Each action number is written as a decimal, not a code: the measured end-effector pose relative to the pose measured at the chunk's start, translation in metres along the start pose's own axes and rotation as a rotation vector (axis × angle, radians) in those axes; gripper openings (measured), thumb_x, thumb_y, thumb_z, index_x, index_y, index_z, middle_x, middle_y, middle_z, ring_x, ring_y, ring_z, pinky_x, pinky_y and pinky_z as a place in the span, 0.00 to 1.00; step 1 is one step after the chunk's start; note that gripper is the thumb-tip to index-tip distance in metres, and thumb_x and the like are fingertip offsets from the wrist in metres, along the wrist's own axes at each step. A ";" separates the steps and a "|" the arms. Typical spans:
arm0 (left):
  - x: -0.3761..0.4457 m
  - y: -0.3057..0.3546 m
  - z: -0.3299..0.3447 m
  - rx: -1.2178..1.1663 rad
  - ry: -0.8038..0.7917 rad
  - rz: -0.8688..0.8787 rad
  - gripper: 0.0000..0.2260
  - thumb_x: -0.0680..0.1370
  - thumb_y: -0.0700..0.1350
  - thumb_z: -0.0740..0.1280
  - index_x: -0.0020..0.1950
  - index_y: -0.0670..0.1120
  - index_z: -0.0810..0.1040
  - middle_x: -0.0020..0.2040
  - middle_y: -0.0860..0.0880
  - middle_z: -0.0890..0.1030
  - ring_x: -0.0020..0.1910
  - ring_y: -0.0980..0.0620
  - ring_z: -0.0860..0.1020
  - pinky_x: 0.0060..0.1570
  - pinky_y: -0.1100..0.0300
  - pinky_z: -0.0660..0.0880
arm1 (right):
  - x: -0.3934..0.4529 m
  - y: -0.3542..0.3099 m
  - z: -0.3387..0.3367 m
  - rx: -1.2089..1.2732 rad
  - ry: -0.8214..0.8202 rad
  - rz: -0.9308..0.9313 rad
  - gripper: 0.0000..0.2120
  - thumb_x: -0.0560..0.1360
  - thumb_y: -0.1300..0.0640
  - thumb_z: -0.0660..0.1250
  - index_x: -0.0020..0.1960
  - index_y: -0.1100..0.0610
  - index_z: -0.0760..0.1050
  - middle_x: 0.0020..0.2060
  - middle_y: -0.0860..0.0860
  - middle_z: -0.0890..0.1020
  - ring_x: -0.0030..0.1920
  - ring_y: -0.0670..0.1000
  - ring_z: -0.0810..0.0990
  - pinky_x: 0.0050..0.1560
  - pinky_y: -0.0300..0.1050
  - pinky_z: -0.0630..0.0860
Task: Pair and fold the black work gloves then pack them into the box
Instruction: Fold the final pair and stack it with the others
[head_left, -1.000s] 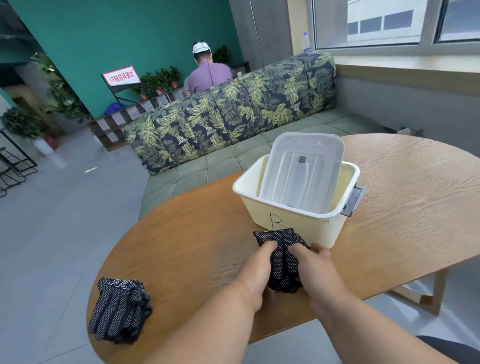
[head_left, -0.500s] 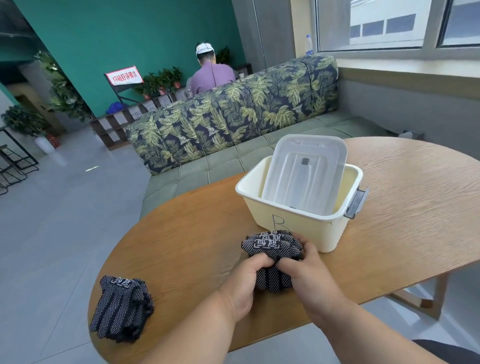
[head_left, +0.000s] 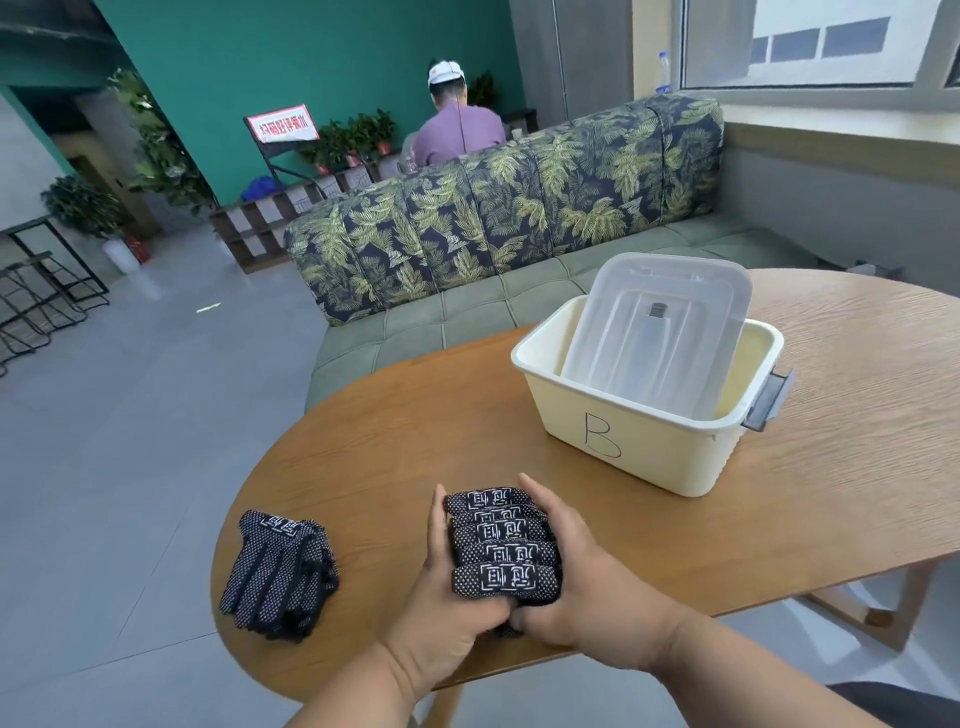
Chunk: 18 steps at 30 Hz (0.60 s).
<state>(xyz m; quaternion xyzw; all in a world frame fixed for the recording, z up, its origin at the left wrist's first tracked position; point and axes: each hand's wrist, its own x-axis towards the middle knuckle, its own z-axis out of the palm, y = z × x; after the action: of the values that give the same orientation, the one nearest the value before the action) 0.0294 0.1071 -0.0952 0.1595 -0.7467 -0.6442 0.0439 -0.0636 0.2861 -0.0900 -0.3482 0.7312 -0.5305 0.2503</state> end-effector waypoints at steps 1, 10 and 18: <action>0.000 -0.004 -0.001 0.028 0.013 0.003 0.63 0.64 0.36 0.78 0.79 0.66 0.37 0.73 0.57 0.74 0.67 0.60 0.77 0.61 0.65 0.75 | 0.001 0.001 0.002 -0.025 -0.009 -0.012 0.57 0.65 0.51 0.80 0.80 0.32 0.47 0.74 0.35 0.60 0.73 0.33 0.65 0.73 0.35 0.67; 0.011 -0.015 -0.003 0.120 0.068 0.070 0.39 0.66 0.37 0.79 0.73 0.52 0.68 0.65 0.48 0.81 0.67 0.48 0.79 0.67 0.53 0.75 | 0.012 0.006 0.006 0.111 -0.021 0.038 0.40 0.66 0.57 0.74 0.70 0.31 0.65 0.69 0.43 0.69 0.59 0.41 0.77 0.56 0.36 0.75; 0.014 -0.010 0.007 -0.102 0.045 -0.016 0.34 0.70 0.46 0.79 0.72 0.43 0.71 0.64 0.42 0.83 0.65 0.43 0.81 0.67 0.44 0.76 | 0.025 0.005 0.021 0.588 0.116 0.172 0.23 0.66 0.57 0.73 0.60 0.43 0.78 0.60 0.57 0.83 0.54 0.54 0.83 0.61 0.56 0.79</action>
<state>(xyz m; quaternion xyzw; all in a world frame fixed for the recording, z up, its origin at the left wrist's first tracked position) 0.0158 0.1080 -0.1077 0.1771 -0.7104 -0.6782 0.0636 -0.0652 0.2545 -0.1015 -0.1671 0.5864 -0.7149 0.3422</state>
